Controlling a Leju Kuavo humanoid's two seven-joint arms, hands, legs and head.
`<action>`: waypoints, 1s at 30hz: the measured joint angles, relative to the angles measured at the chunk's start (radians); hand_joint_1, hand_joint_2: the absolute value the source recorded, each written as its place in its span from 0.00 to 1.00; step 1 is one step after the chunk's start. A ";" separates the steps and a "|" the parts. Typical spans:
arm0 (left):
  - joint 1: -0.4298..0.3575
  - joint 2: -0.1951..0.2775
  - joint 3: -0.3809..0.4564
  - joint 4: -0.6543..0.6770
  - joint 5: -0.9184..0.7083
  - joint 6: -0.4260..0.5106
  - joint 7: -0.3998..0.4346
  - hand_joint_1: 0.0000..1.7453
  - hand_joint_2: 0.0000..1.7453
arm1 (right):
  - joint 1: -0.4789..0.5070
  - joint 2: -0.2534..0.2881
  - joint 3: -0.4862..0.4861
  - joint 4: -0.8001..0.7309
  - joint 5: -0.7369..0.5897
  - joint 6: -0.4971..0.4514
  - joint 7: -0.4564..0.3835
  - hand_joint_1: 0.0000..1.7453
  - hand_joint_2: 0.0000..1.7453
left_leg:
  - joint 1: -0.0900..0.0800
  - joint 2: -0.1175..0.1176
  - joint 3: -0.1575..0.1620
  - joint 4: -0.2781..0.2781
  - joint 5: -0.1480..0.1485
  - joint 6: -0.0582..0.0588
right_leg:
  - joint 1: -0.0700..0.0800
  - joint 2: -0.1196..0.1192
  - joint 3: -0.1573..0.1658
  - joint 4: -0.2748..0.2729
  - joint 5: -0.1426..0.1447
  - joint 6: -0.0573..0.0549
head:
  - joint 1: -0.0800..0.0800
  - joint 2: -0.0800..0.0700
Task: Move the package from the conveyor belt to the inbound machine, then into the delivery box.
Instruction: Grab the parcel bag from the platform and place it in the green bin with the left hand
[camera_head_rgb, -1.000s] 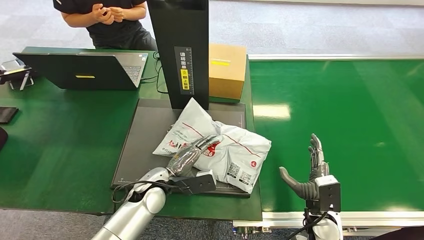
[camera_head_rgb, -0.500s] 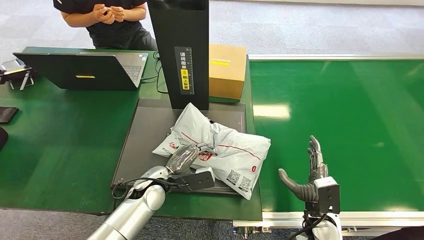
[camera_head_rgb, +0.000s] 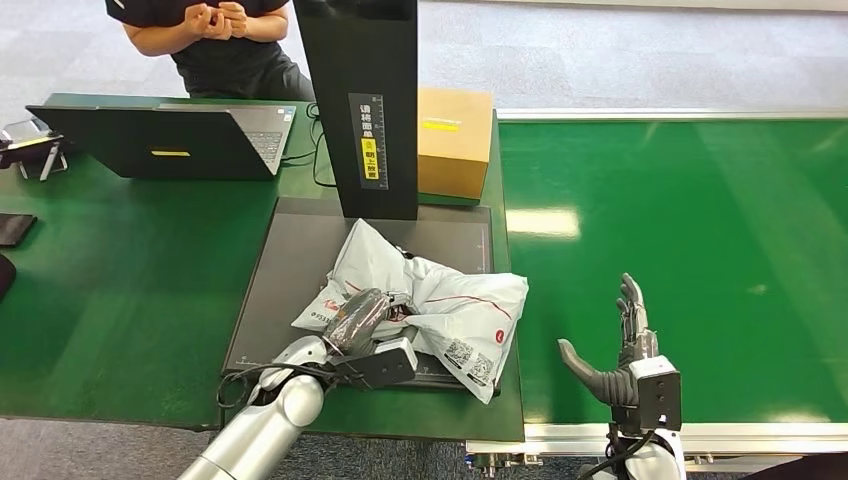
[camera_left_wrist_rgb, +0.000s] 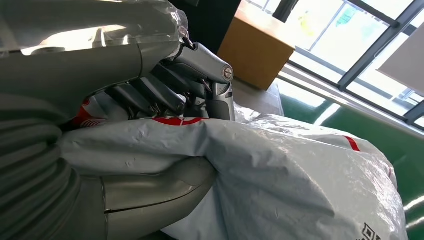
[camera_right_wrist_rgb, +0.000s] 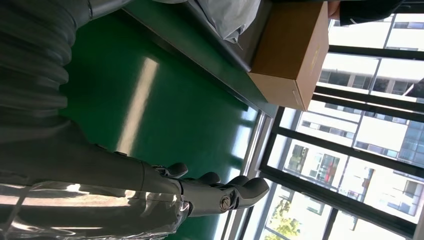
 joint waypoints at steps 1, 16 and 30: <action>0.001 0.001 0.000 -0.002 0.000 0.000 0.000 1.00 1.00 | 0.000 0.000 0.000 0.000 0.000 0.000 0.000 0.00 1.00 | 0.000 0.000 0.000 0.000 0.000 0.000 | 0.000 0.000 0.000 0.000 0.000 0.000 | 0.000 0.000; 0.013 0.011 0.011 -0.023 -0.006 0.059 -0.023 1.00 1.00 | 0.003 0.000 0.000 -0.003 -0.002 0.000 0.000 0.00 1.00 | 0.000 0.000 0.000 0.000 0.000 0.000 | 0.000 0.000 0.000 0.000 0.000 0.000 | 0.000 0.000; 0.037 0.198 0.301 -0.076 -0.296 0.380 0.136 1.00 1.00 | 0.023 -0.002 -0.020 -0.036 -0.023 0.012 0.003 0.00 1.00 | 0.000 0.004 0.001 -0.001 0.000 -0.002 | 0.001 0.004 -0.002 0.003 -0.001 -0.002 | 0.000 0.000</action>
